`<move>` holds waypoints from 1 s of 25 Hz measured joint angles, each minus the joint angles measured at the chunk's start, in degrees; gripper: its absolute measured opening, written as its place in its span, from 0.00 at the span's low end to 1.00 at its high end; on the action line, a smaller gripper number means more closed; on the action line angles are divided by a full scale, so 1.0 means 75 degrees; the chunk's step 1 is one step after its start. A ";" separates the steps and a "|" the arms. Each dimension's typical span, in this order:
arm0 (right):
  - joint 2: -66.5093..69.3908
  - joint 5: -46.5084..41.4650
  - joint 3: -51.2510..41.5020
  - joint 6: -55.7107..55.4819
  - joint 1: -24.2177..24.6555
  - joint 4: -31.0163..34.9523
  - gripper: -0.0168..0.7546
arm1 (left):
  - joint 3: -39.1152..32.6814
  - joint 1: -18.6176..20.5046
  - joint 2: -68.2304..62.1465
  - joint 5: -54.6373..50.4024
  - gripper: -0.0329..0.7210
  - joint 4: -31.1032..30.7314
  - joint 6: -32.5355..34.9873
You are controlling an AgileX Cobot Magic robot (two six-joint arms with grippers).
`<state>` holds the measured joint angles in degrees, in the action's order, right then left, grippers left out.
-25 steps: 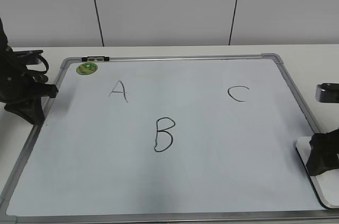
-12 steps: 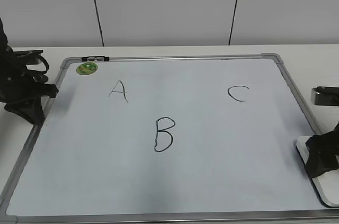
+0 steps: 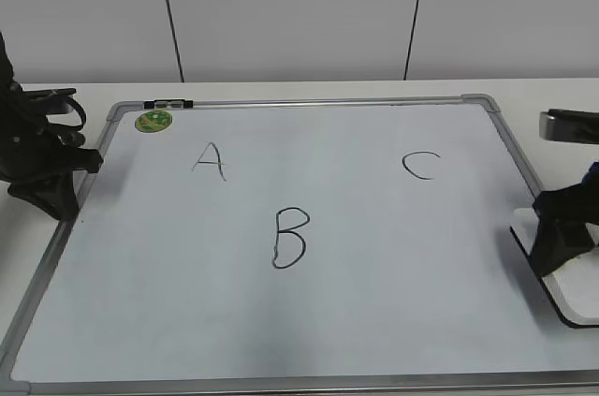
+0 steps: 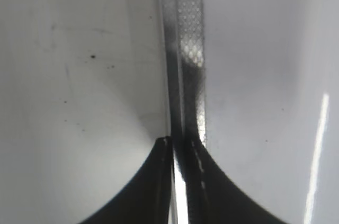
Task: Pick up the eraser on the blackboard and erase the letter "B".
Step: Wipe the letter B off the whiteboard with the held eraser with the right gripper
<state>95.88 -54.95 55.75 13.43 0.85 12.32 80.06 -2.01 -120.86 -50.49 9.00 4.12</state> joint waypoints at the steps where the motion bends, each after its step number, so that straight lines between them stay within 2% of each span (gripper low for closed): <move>1: 0.0000 -0.0108 0.0156 0.0000 -0.0104 0.0015 0.72 | 0.0000 0.0000 0.0000 0.0000 0.09 0.0000 0.0000; 4: 0.0000 -0.0278 0.0589 0.0015 -0.0605 0.0077 0.72 | 0.0000 0.0000 0.0000 0.0000 0.09 0.0000 0.0000; 7: 0.0000 -0.0358 0.1242 0.0015 -0.1490 0.0198 0.72 | 0.0000 0.0000 0.0000 0.0000 0.09 0.0000 0.0000; 12: 0.0117 -0.0419 0.2090 0.0015 -0.2436 0.0245 0.72 | 0.0000 0.0000 0.0000 0.0000 0.09 0.0017 0.0000; 16: 0.0467 -0.0484 0.2652 0.0015 -0.2892 0.0245 0.72 | 0.0000 0.0000 0.0000 0.0000 0.09 0.0017 0.0000; 17: 0.0824 -0.0514 0.2994 0.0015 -0.3170 0.0245 0.72 | 0.0000 0.0000 0.0000 0.0000 0.09 0.0017 0.0000; 25: 0.2328 -0.0580 0.4290 -0.0001 -0.3965 0.0033 0.72 | 0.0000 0.0000 0.0000 -0.0004 0.09 0.0032 0.0000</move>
<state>113.34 -59.30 87.92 13.42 -28.88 12.57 80.06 -2.01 -120.86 -50.52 9.25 4.12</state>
